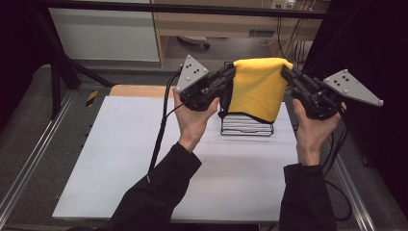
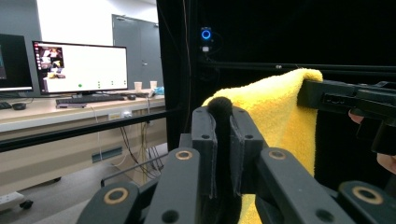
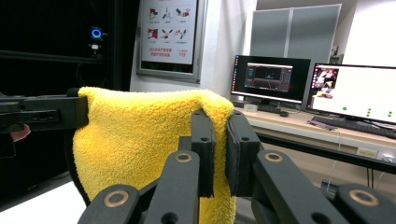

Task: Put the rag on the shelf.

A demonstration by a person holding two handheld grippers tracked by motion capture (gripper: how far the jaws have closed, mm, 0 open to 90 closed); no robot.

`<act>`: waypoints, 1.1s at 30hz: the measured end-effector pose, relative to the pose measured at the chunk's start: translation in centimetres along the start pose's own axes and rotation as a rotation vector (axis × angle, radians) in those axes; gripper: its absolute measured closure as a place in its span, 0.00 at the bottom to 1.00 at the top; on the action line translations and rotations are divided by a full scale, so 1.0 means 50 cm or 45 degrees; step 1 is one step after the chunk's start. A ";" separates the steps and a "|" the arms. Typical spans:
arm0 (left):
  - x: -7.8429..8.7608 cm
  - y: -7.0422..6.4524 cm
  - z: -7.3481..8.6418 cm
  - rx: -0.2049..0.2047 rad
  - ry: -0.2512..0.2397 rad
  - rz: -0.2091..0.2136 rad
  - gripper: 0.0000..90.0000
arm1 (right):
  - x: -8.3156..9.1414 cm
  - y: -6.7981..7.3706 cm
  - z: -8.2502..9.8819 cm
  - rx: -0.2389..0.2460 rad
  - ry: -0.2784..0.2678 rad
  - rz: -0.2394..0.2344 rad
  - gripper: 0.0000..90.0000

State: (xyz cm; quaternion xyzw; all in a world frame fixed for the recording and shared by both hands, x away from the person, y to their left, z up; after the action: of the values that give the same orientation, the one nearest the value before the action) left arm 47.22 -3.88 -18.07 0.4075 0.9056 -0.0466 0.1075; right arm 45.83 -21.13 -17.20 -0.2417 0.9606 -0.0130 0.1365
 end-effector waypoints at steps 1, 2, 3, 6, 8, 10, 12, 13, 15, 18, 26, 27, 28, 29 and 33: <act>-0.005 0.000 -0.004 -0.003 -0.002 -0.001 0.91 | -0.002 -0.004 -0.003 -0.002 -0.001 0.003 0.93; -0.009 0.001 -0.008 -0.008 -0.002 -0.003 0.91 | -0.005 -0.008 -0.007 -0.002 -0.003 0.008 0.93; -0.015 0.001 -0.012 -0.004 -0.008 -0.005 0.91 | -0.010 -0.015 -0.013 -0.001 -0.008 0.013 0.93; -0.028 0.006 -0.023 -0.003 -0.012 -0.009 0.91 | -0.016 -0.022 -0.020 0.002 -0.014 0.017 0.93; -0.036 0.008 -0.029 0.001 -0.016 -0.011 0.91 | -0.021 -0.027 -0.027 0.006 -0.018 0.022 0.93; -0.043 0.009 -0.036 -0.013 -0.018 -0.013 0.91 | -0.026 -0.033 -0.034 0.009 -0.019 0.029 0.93; -0.048 0.008 -0.045 -0.028 -0.018 -0.013 0.91 | -0.031 -0.040 -0.041 0.009 -0.023 0.032 0.93; -0.052 0.008 -0.050 -0.028 -0.024 -0.014 0.91 | -0.034 -0.043 -0.045 0.010 -0.026 0.033 0.93; -0.059 0.008 -0.059 -0.039 -0.029 -0.017 0.91 | -0.039 -0.049 -0.053 0.012 -0.030 0.040 0.93; -0.071 0.011 -0.074 -0.049 -0.038 -0.021 0.91 | -0.048 -0.058 -0.064 0.017 -0.042 0.045 0.93; -0.099 0.023 -0.110 -0.073 -0.069 -0.035 0.91 | -0.073 -0.077 -0.095 0.031 -0.057 0.055 0.93; -0.103 0.025 -0.114 -0.071 -0.072 -0.037 0.91 | -0.077 -0.079 -0.099 0.036 -0.058 0.054 0.93; -0.106 0.028 -0.117 -0.075 -0.069 -0.036 0.91 | -0.084 -0.084 -0.105 0.044 -0.058 0.056 0.93; -0.109 0.031 -0.119 -0.077 -0.069 -0.040 0.91 | -0.084 -0.084 -0.105 0.044 -0.058 0.056 0.93; -0.126 0.038 -0.127 -0.089 -0.077 -0.047 0.91 | -0.100 -0.096 -0.111 0.044 -0.056 0.061 0.93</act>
State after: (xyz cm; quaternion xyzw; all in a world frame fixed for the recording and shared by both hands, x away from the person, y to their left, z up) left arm 51.69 -6.12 -10.44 0.3852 0.9104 -0.0291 0.1483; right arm 50.76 -23.25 -10.12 -0.2166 0.9625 -0.0209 0.1620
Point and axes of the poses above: each handheld gripper's, and its own axes: x roughly backward along the jaws, z roughly out of its underside, y roughly to its left, the point moved 9 cm from there along -x, roughly forward along the jaws, and after that the axes turned 8 degrees about -y, right-handed, at the moved point
